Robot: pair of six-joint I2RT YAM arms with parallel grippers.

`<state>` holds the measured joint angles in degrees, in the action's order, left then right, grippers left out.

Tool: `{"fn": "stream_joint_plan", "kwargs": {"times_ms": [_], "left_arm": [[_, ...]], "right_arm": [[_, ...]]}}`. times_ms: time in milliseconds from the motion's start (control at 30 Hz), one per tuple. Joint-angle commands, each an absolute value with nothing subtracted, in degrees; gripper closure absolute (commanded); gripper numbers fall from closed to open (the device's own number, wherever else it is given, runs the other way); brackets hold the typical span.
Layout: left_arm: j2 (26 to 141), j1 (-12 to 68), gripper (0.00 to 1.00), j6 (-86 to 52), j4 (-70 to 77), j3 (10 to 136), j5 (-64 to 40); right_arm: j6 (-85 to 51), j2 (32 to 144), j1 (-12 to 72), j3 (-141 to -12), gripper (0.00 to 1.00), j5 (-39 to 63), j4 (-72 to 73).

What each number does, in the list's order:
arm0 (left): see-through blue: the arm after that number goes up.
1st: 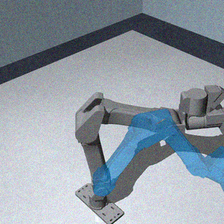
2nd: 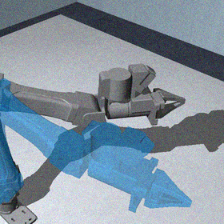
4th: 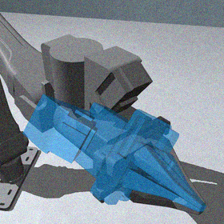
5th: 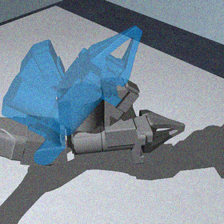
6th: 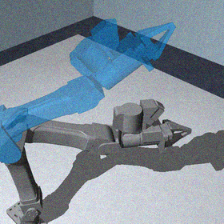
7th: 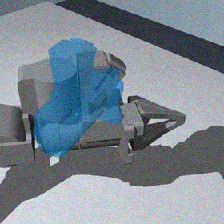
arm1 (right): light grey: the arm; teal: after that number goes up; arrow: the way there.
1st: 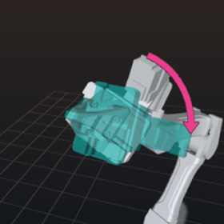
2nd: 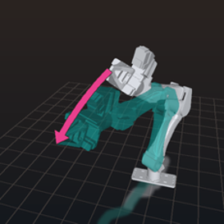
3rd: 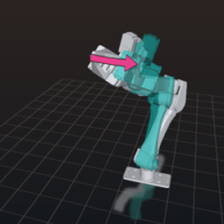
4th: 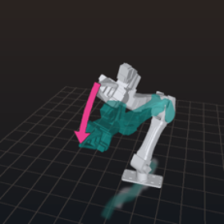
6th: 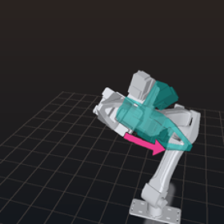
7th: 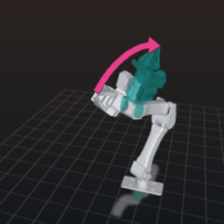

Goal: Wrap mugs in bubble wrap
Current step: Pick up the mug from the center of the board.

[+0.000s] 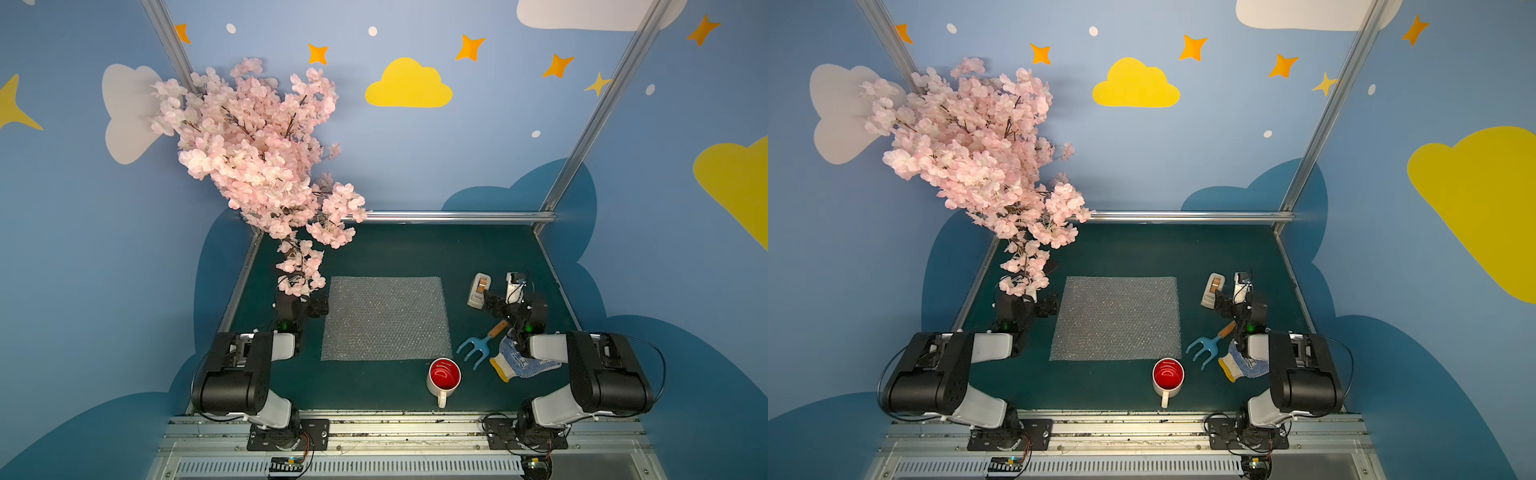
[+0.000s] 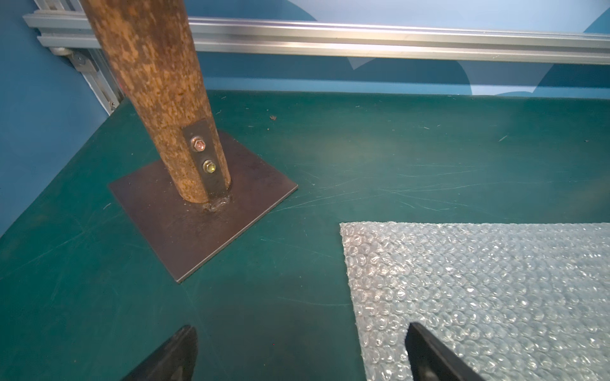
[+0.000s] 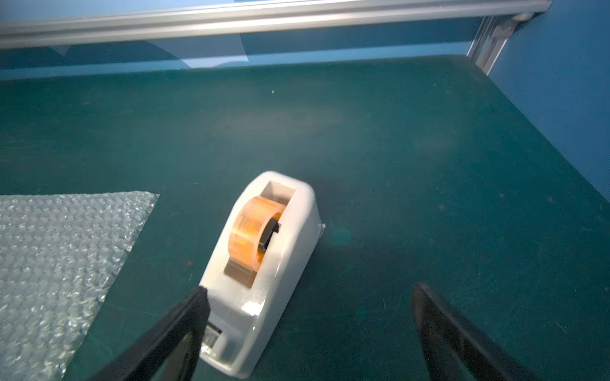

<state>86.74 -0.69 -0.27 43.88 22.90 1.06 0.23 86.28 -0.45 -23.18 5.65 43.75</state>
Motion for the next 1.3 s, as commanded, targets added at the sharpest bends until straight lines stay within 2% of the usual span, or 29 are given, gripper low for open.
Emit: {"fn": "stream_joint_plan", "kwargs": {"times_ms": [0, 67, 167, 300, 367, 400, 500, 600, 667, 800, 967, 1067, 1200, 1267], "left_arm": [[80.0, 0.6, 0.01, 1.0, 34.7, 27.0, 2.8], [74.7, 2.2, 0.01, -0.2, 22.7, 31.3, 5.4], [70.4, 3.8, 0.01, -4.3, 10.8, 36.2, 6.2], [68.3, 4.1, 0.01, -19.6, -2.2, 40.3, 10.2], [68.3, 4.1, 0.01, -30.5, -14.2, 43.4, 16.2], [68.5, 3.9, 0.01, -33.9, -17.6, 44.0, 16.3], [66.2, 3.9, 0.01, -34.0, -19.4, 43.2, 7.8], [62.4, 10.1, 0.01, -35.5, -21.7, 42.1, 10.0], [61.0, 18.3, 0.01, -35.7, -25.9, 43.1, 16.7], [61.0, 29.9, 0.01, -38.7, -30.9, 44.6, 21.7], [64.4, 42.0, 0.01, -41.1, -33.4, 47.2, 24.1], [67.9, 45.0, 0.01, -39.9, -31.2, 48.1, 22.1], [70.1, 45.5, 0.01, -39.0, -28.1, 48.7, 18.9], [70.5, 45.4, 0.01, -38.2, -26.7, 48.8, 18.3]], "right_arm": [[0.0, 80.9, -0.3, -30.7, 0.04, 6.1, 28.9], [-1.4, 77.7, 0.1, -33.9, 0.04, 7.3, 21.3], [-11.5, 73.8, 0.1, -38.1, 0.04, 6.8, 12.7], [-21.2, 73.6, -0.4, -47.8, 0.04, 5.8, -5.1], [-27.1, 74.2, -0.8, -52.1, 0.04, 2.9, -15.2], [-26.6, 74.0, -0.9, -52.1, 0.04, 5.6, -15.1], [-27.7, 70.6, -1.1, -49.8, 0.04, 13.2, -12.5], [-28.7, 68.8, -0.5, -49.5, 0.04, 23.0, -14.8], [-28.0, 67.7, 3.2, -49.1, 0.04, 24.0, -17.7], [-26.3, 65.1, 15.6, -49.1, 0.1, 14.9, -28.4], [-25.7, 62.1, 28.3, -49.3, 0.25, 8.2, -43.5], [-26.4, 59.6, 34.5, -48.8, 0.32, 7.7, -50.5], [-29.2, 56.7, 41.0, -48.1, 0.35, 9.9, -54.0], [-30.8, 57.9, 44.6, -49.0, 0.39, 7.3, -56.7]]}}
